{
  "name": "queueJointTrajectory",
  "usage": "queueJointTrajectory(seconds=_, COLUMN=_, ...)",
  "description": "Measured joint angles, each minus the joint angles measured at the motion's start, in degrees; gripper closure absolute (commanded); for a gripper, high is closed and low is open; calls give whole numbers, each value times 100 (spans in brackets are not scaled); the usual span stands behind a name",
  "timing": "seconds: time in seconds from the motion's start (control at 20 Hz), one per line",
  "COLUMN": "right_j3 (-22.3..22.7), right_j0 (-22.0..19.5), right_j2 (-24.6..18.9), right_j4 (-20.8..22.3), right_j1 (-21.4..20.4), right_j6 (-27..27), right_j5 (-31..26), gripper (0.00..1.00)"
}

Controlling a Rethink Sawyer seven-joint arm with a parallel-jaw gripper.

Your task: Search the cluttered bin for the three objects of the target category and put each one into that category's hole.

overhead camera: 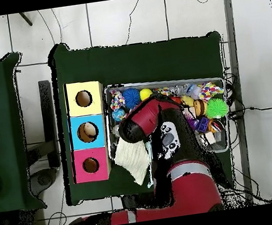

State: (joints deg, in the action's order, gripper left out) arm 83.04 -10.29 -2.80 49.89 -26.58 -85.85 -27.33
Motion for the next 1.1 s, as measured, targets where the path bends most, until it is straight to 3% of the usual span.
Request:
queueJointTrajectory(seconds=0.6, right_j3=101, right_j0=-249, right_j2=-66, right_j4=-435, right_j1=-355, right_j6=0, right_j5=-1083, gripper=0)
queueJointTrajectory(seconds=1.1, right_j3=100, right_j0=-328, right_j2=-75, right_j4=-478, right_j1=-381, right_j6=0, right_j5=-1177, gripper=0)
